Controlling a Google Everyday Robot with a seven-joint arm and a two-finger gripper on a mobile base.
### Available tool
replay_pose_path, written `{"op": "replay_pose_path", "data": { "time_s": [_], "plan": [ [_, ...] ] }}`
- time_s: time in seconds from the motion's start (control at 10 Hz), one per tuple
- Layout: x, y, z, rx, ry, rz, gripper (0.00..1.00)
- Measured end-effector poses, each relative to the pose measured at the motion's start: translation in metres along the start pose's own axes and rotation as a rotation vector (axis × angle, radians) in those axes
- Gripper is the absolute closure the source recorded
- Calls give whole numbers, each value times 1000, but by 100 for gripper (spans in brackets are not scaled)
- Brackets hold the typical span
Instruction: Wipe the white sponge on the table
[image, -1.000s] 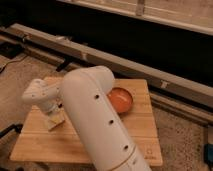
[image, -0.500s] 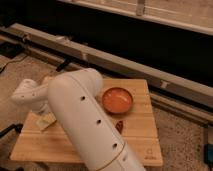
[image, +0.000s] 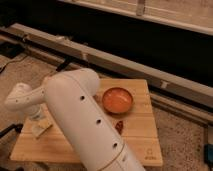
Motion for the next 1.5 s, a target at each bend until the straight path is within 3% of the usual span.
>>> {"op": "replay_pose_path", "data": {
  "time_s": [0.2,0.5,0.7,1.2,1.3,1.5],
  "plan": [
    [-10,12,-1,-12,-1,-36,100],
    [2,37,5,-49,27,-58,100],
    [25,60,9,-76,56,-37,100],
    [84,85,8,-104,111,82,100],
    [106,84,9,-108,129,122,100],
    [123,76,12,-117,144,160,100]
  ]
}}
